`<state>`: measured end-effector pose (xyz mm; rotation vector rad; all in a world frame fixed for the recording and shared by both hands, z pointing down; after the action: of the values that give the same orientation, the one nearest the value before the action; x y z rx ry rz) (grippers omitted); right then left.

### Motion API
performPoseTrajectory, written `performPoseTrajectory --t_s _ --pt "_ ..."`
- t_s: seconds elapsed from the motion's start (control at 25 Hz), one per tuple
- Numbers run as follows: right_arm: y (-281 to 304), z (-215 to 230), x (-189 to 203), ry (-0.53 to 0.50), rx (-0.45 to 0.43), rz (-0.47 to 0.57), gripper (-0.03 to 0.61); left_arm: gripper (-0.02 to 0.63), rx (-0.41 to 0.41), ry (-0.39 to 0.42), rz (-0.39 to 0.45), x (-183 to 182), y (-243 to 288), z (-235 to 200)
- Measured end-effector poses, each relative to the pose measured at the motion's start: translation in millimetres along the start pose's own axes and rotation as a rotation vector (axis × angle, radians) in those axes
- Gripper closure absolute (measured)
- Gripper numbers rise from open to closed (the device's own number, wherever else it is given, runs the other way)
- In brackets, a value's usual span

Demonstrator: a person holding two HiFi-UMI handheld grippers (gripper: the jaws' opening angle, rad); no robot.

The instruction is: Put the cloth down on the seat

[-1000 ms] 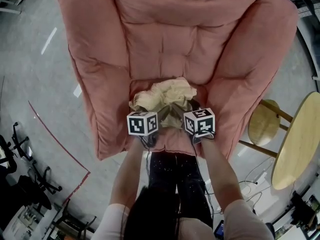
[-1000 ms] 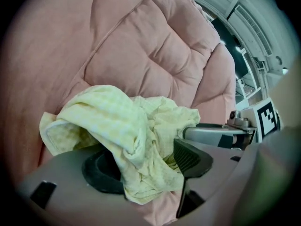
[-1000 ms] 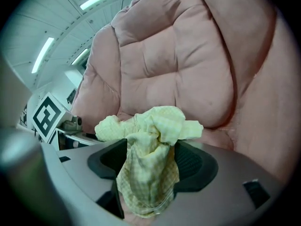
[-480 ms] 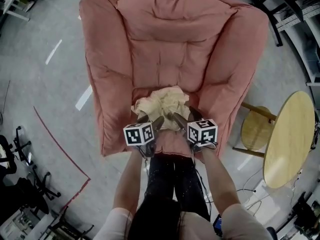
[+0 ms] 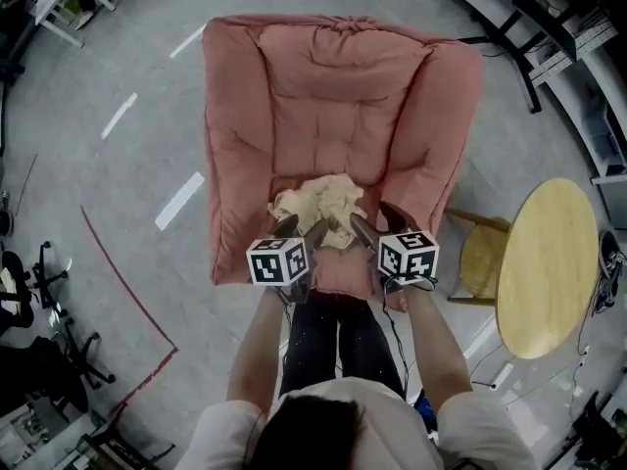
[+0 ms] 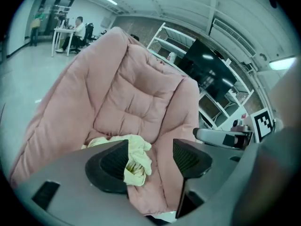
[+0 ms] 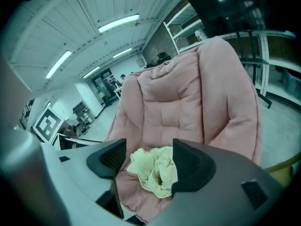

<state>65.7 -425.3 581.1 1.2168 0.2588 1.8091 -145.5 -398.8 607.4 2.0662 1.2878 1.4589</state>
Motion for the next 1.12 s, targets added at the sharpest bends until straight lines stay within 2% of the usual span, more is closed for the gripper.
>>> performPoseTrajectory --t_s 0.16,0.32,0.36,0.4,0.44,0.48,0.6,0.72,0.8,1.12 --pt "-31.1 -25.5 -14.3 -0.067 -0.032 0.043 0.262 0.338 -0.018 0.122 0.030 -13.8 -38.1 26.2" --pt "-66.4 -46.8 -25.4 -0.169 -0.076 0.071 0.277 0.414 -0.051 0.162 0.142 -25.6 -76.1 52.7" --pt "-74.1 -53.6 -28.2 -0.208 -0.082 0.085 0.292 0.427 -0.069 0.156 0.188 -29.1 -86.6 57.5" --pt "-81.2 -60.6 -31.2 -0.244 -0.080 0.107 0.335 0.458 -0.085 0.146 0.234 -32.3 -97.0 61.5" --pt "-87.4 -67.3 -34.5 -0.270 -0.074 0.132 0.412 0.498 -0.097 0.136 0.276 -35.2 -106.5 64.9" --pt "-92.5 -73.1 -37.7 -0.286 -0.073 0.152 0.438 0.534 -0.104 0.130 0.311 -37.7 -114.8 68.2" --pt "-106.6 -85.3 -45.1 -0.294 -0.091 0.186 0.443 0.563 -0.113 0.154 0.376 -42.5 -134.2 81.5" --pt "-123.2 -99.5 -53.4 -0.298 -0.085 0.250 0.507 0.583 -0.099 0.206 0.416 -48.0 -153.8 94.2" --pt "-132.9 -110.0 -56.6 -0.304 -0.087 0.291 0.532 0.586 -0.090 0.227 0.431 -49.8 -165.6 100.1" --pt "-147.7 -132.8 -46.5 -0.292 -0.078 0.377 0.551 0.588 -0.071 0.263 0.452 -45.6 -175.1 123.5"
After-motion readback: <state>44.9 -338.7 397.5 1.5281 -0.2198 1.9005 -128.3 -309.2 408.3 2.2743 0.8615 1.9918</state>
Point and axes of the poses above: the fingertips, and each gripper's own axes: y forward along the fingers, z to its right, x out of its underside, the point moved 9 cm from there along -y, backward along the fingers, and after that the axes turned 8 degrees about y, right-handed, at the moved point
